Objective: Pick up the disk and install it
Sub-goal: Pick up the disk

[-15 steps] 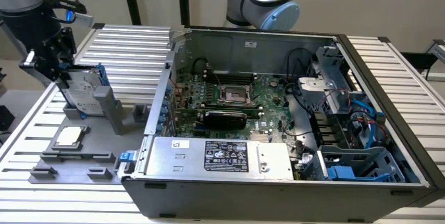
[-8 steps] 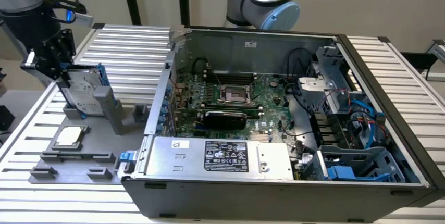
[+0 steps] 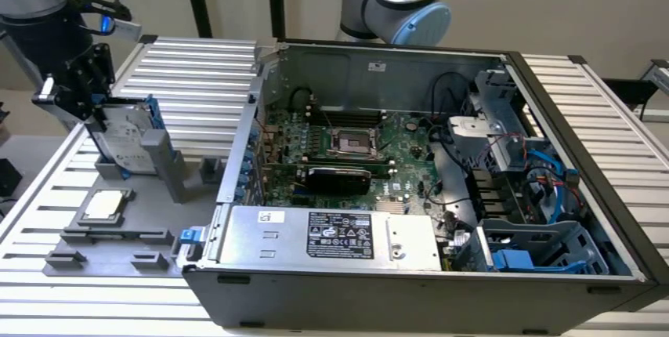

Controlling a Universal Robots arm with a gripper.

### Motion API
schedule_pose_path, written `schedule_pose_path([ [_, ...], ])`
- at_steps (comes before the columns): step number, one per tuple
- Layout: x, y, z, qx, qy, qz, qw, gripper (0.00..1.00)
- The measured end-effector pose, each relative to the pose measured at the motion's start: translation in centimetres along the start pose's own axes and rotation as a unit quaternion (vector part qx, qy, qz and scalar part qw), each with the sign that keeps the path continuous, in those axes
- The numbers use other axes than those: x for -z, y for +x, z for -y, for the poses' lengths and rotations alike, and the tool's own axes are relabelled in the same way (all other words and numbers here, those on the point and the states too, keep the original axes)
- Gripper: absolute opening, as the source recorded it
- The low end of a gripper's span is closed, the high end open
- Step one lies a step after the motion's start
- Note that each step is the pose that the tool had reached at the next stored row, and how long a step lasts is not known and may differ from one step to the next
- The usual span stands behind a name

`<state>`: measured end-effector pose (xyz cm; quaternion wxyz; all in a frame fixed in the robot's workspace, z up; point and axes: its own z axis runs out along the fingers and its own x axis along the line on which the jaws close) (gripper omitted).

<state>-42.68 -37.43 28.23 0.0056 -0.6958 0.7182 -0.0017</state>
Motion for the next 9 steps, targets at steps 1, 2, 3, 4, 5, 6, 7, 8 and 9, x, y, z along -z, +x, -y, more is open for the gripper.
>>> schedule_pose_path([
  [1, 0.00, 0.00, 0.00, 0.000, 0.0000, 0.0000, 1.0000, 0.41],
  [2, 0.01, 0.01, 0.01, 0.000, -0.0001, -0.0001, 1.0000, 0.39],
  [3, 0.01, 0.01, 0.01, 0.000, -0.0001, -0.0001, 1.0000, 0.39],
  [4, 0.01, 0.02, 0.01, 0.000, -0.0001, -0.0001, 1.0000, 0.39],
  [5, 0.02, 0.03, 0.01, 0.000, -0.0001, -0.0001, 1.0000, 0.33],
  [6, 0.02, 0.06, 0.01, 0.000, -0.0002, -0.0001, 1.0000, 0.33],
  [7, 0.01, 0.11, 0.01, 0.000, -0.0002, -0.0001, 1.0000, 0.33],
  [8, 0.02, 0.17, 0.01, 0.000, -0.0002, -0.0001, 1.0000, 0.33],
  [9, 0.02, 0.25, 0.02, 0.000, -0.0002, -0.0001, 1.0000, 0.33],
])
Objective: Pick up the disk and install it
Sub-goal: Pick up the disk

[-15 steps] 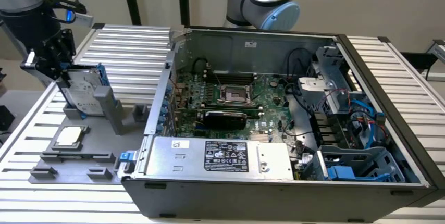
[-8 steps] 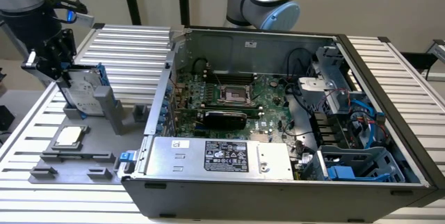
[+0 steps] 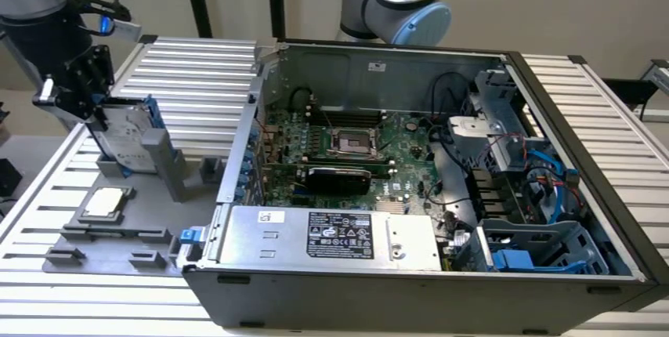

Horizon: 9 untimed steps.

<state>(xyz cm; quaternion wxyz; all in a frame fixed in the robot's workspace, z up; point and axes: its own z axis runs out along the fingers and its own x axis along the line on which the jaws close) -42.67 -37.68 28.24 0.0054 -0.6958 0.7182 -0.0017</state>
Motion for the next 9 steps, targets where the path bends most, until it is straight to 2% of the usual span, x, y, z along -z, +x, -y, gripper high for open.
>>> schedule_pose_path([
  [9, 0.00, 1.03, 0.03, -0.001, 0.0001, 0.0005, 1.0000, 0.33],
])
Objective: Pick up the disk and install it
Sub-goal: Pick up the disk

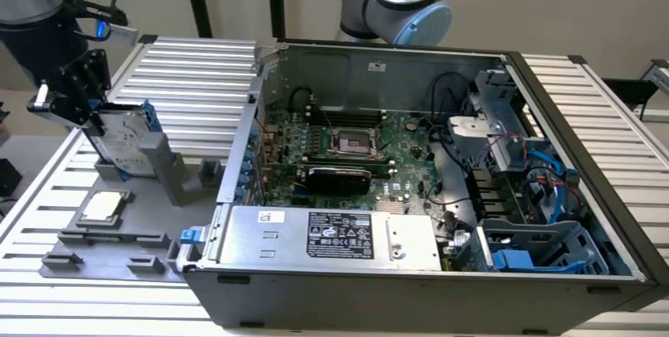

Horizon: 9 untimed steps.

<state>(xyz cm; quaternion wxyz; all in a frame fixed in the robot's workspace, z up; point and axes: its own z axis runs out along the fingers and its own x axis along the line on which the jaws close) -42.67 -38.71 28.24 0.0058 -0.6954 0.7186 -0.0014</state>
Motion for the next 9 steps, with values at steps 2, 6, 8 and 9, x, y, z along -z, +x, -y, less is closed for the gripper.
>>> schedule_pose_path([
  [2, 0.01, 0.06, 0.00, 0.000, -0.0001, 0.0015, 1.0000, 0.33],
  [6, 0.00, 0.09, 0.00, 0.000, -0.0001, 0.0033, 1.0000, 0.33],
  [8, 0.00, 0.10, 0.00, 0.000, -0.0001, 0.0034, 1.0000, 0.33],
  [9, 0.00, 0.10, 0.00, 0.000, -0.0001, 0.0034, 1.0000, 0.33],
])
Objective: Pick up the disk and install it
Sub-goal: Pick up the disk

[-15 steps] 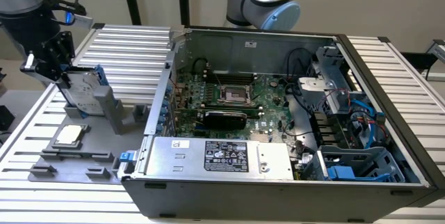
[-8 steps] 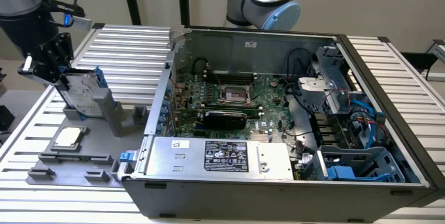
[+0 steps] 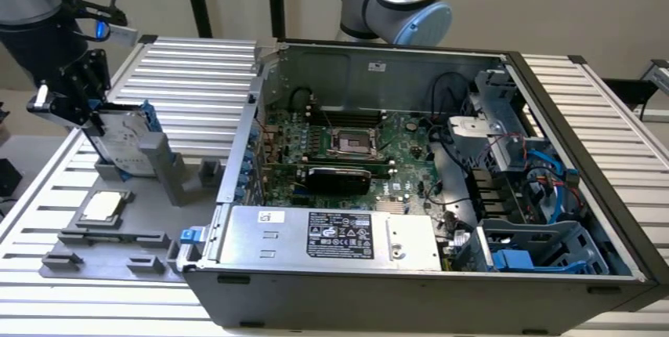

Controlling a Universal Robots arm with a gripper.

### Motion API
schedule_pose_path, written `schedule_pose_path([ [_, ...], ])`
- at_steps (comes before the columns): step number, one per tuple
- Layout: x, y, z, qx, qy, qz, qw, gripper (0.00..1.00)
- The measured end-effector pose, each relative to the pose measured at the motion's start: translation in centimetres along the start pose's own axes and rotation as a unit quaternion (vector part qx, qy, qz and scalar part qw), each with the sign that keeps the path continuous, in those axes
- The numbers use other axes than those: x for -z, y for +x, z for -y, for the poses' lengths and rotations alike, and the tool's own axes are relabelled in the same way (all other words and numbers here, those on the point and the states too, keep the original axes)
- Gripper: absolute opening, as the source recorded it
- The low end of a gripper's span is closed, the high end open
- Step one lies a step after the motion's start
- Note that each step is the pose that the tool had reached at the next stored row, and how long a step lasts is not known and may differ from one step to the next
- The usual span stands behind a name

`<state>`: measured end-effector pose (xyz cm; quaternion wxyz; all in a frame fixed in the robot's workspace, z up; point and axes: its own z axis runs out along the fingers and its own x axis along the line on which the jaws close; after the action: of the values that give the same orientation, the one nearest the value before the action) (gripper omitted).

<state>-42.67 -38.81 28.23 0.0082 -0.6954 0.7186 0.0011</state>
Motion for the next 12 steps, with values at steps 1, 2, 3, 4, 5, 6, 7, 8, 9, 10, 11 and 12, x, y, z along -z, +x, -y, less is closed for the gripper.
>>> schedule_pose_path([
  [1, 0.00, 0.02, 0.00, 0.000, 0.0000, 0.0003, 1.0000, 0.33],
  [2, 0.00, 0.07, 0.00, 0.000, 0.0000, 0.0009, 1.0000, 0.33],
  [3, 0.00, 0.14, 0.00, 0.000, 0.0000, 0.0016, 1.0000, 0.33],
  [4, 0.00, 0.18, 0.00, 0.000, 0.0000, 0.0020, 1.0000, 0.33],
  [5, 0.00, 0.19, 0.00, 0.000, -0.0001, 0.0020, 1.0000, 0.33],
  [6, 0.00, 0.19, 0.00, 0.000, -0.0001, 0.0020, 1.0000, 0.33],
  [7, 0.00, 0.19, 0.00, 0.000, 0.0000, 0.0020, 1.0000, 0.33],
  [8, 0.00, 0.19, 0.00, 0.000, -0.0001, 0.0021, 1.0000, 0.33],
  [9, 0.00, 0.20, 0.00, 0.000, 0.0000, 0.0021, 1.0000, 0.33],
  [10, 0.00, 0.20, 0.00, 0.000, 0.0000, 0.0021, 1.0000, 0.33],
  [11, 0.00, 0.20, 0.00, 0.000, 0.0000, 0.0021, 1.0000, 0.33],
  [12, 0.00, 0.20, 0.00, 0.000, 0.0000, 0.0021, 1.0000, 0.33],
])
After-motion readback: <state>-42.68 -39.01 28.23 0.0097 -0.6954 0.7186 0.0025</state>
